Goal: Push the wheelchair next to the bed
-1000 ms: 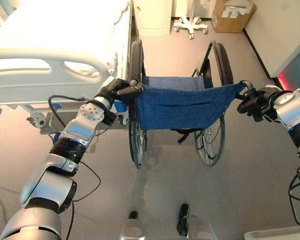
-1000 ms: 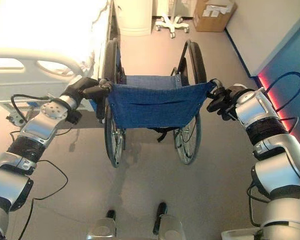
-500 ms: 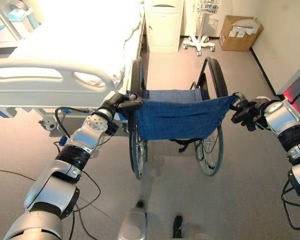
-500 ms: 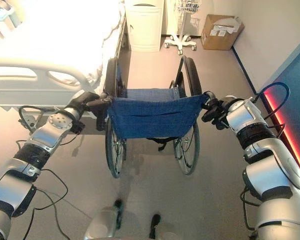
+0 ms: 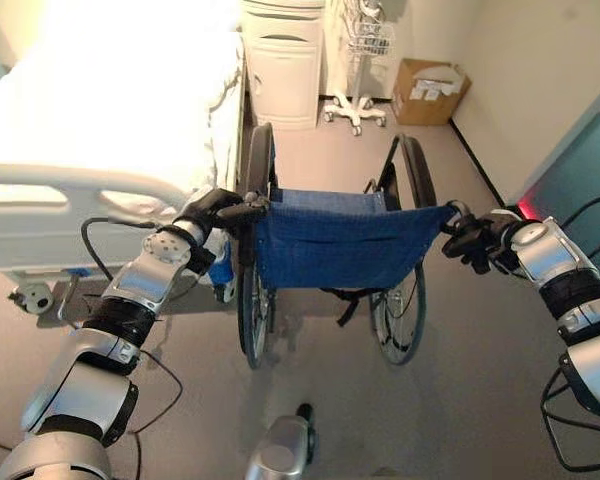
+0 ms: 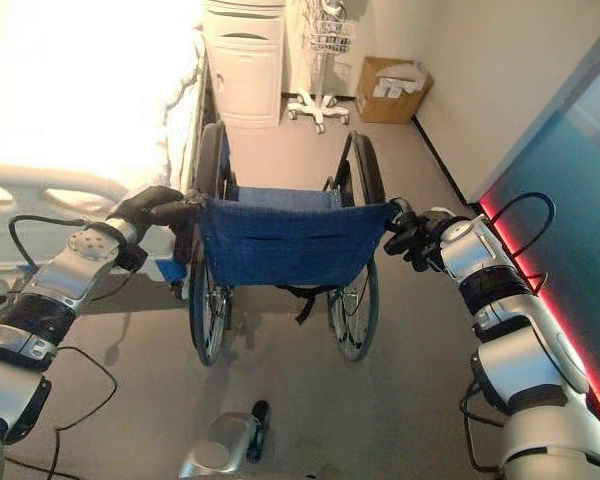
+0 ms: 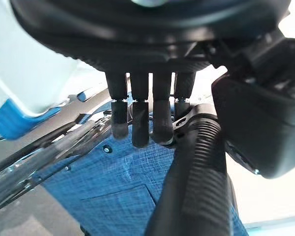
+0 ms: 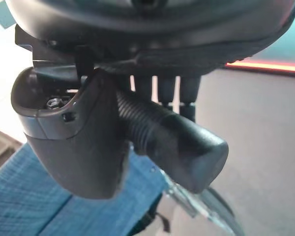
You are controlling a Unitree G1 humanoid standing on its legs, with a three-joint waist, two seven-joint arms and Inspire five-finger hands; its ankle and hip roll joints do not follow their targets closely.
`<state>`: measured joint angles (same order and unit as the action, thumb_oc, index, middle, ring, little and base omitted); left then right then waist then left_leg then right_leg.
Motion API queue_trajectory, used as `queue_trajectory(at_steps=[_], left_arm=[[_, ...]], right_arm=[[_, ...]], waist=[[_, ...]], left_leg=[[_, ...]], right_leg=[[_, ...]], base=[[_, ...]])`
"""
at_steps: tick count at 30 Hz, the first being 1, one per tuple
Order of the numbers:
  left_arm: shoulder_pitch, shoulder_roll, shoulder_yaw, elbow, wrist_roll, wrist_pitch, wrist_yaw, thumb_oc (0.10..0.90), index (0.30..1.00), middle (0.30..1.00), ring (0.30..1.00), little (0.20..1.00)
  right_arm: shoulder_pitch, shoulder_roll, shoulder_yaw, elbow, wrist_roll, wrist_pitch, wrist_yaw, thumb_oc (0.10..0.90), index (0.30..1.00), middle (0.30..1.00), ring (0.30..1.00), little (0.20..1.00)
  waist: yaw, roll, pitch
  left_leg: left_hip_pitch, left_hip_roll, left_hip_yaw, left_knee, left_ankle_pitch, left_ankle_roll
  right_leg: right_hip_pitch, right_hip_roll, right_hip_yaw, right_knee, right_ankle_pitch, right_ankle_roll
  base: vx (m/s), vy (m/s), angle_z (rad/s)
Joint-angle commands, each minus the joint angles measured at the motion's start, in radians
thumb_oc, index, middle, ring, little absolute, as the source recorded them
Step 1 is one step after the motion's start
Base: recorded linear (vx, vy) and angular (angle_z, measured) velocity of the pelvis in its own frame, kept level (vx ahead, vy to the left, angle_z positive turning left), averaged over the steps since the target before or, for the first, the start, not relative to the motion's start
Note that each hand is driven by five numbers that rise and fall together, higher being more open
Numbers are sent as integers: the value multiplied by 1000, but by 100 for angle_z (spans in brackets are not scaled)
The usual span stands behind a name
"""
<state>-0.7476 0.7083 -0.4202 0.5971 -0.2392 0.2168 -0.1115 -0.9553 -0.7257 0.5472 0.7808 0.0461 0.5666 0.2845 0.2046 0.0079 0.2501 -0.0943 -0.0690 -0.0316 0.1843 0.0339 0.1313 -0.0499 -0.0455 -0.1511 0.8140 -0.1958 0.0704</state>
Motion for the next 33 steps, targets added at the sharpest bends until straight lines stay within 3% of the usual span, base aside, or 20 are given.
queue_trajectory(at_steps=[1, 3, 5, 8, 10, 13, 17, 19, 20, 21, 22, 24, 26, 27, 29, 31, 33], left_arm=[[-2, -51, -118, 27, 99, -65, 34, 400, 300, 300, 300, 300], [-19, -71, -128, 32, 122, -84, 43, 400, 300, 300, 300, 300], [-22, -83, -131, 30, 128, -84, 47, 400, 300, 300, 300, 300], [-19, -103, -132, 18, 160, -42, 73, 400, 300, 300, 300, 300], [-21, -114, -140, 18, 130, -19, 102, 400, 300, 300, 300, 300], [-21, -125, -123, 40, 74, 0, 105, 400, 300, 300, 300, 300], [-9, -147, -98, 55, 53, -29, 132, 400, 300, 300, 300, 300], [-5, -164, -100, 59, 62, -39, 145, 400, 300, 300, 300, 300], [1, -171, -105, 58, 64, -52, 159, 400, 300, 300, 300, 300], [2, -171, -105, 58, 64, -52, 160, 400, 300, 300, 300, 300], [7, -174, -108, 55, 60, -60, 168, 400, 300, 300, 300, 300], [16, -185, -104, 42, 61, -72, 174, 400, 300, 300, 300, 300], [19, -198, -103, 36, 73, -83, 168, 400, 300, 300, 300, 300], [19, -198, -103, 35, 70, -85, 169, 400, 300, 300, 300, 300], [37, -201, -101, 10, 72, -88, 174, 400, 300, 300, 300, 300], [51, -193, -98, -7, 91, -82, 157, 400, 300, 300, 300, 300], [64, -174, -89, -16, 104, -79, 149, 400, 300, 300, 300, 300]], right_arm=[[-90, 49, 136, -127, -50, -227, 12, 400, 300, 300, 300, 300], [-111, 45, 140, -103, -38, -185, 11, 400, 300, 300, 300, 300], [-129, 34, 144, -105, -31, -145, 29, 400, 300, 300, 300, 300], [-155, 24, 149, -131, -33, -78, 59, 400, 300, 300, 300, 300], [-160, 14, 150, -119, -24, -78, 67, 400, 300, 300, 300, 300], [-147, 7, 133, -120, -31, -80, 82, 400, 300, 300, 300, 300], [-149, -15, 126, -122, -1, -83, 85, 400, 300, 300, 300, 300], [-139, -23, 121, -119, 11, -91, 94, 400, 300, 300, 300, 300], [-124, -26, 124, -118, 9, -104, 91, 400, 300, 300, 300, 300], [-124, -26, 124, -118, 9, -104, 91, 400, 300, 300, 300, 300], [-111, -27, 125, -119, 13, -114, 85, 400, 300, 300, 300, 300], [-74, -24, 114, -116, 18, -132, 65, 400, 300, 300, 300, 300], [-38, -7, 96, -112, 2, -134, 35, 400, 300, 300, 300, 300], [-36, -5, 95, -111, 1, -135, 32, 400, 300, 300, 300, 300], [-12, 30, 84, -114, -9, -116, -5, 400, 300, 300, 300, 300], [11, 44, 72, -122, -16, -104, -19, 400, 300, 300, 300, 300], [6, 47, 70, -128, -42, -99, 4, 400, 300, 300, 300, 300]], waist=[[-85, -24, 62], [-123, -56, 85], [-139, -59, 83], [-156, -77, 56], [-174, -82, 37], [-183, -81, 34], [-218, -67, 29], [-248, -54, 12], [-261, -50, 4], [-262, -50, 4], [-265, -52, 2], [-252, -65, 23], [-217, -59, 73], [-214, -60, 75], [-165, -12, 115], [-123, 15, 127], [-94, 18, 112]], left_leg=[[14, -25, -4, 30, -96, -42], [61, -60, -66, 61, -165, -49], [90, -65, -104, 62, -190, -55], [105, -72, -119, 69, -219, -62], [102, -76, -131, 76, -225, -61], [119, 3, -91, 98, -219, -105], [208, 107, -79, 79, -150, -158], [258, 177, -46, 97, -50, -194], [262, 214, -18, 146, 35, -214], [262, 215, -19, 147, 35, -215], [247, 226, -3, 197, 84, -221], [127, 232, 42, 343, 130, -223], [-17, 198, 65, 342, 106, -205], [-28, 191, 66, 334, 106, -203], [-159, 175, 117, 157, 198, -226], [-199, 148, 136, 0, 255, -246], [-187, 128, 158, -105, 236, -243]], right_leg=[[-178, -99, 25, -392, 318, 64], [-232, -140, 47, -652, 367, 89], [-217, -125, 70, -741, 365, 97], [-181, -99, 92, -744, 353, 93], [-167, -70, 142, -720, 345, 84], [-144, -93, 87, -640, 300, 65], [-144, -72, 48, -614, 262, 35], [-151, -66, 9, -606, 249, 14], [-146, -65, -18, -605, 234, -4], [-146, -64, -19, -605, 233, -5], [-130, -63, -30, -609, 222, -19], [-52, -59, -48, -619, 192, -53], [45, -41, -35, -632, 169, -54], [50, -42, -34, -636, 170, -52], [152, 18, -27, -646, 125, -57], [234, 46, -2, -679, 113, -43], [278, 37, 3, -706, 99, -22]], base=[[366, -234, 43], [584, -292, 83], [493, -175, 102], [454, -151, 100], [441, -162, 37], [467, -190, 62], [366, -174, 45], [278, -106, 68], [185, -60, 35], [159, -48, 20], [206, -97, 29], [429, -163, 34], [437, -43, 20], [409, 58, 10], [593, 141, -1], [632, 178, -41], [438, 197, -68]])
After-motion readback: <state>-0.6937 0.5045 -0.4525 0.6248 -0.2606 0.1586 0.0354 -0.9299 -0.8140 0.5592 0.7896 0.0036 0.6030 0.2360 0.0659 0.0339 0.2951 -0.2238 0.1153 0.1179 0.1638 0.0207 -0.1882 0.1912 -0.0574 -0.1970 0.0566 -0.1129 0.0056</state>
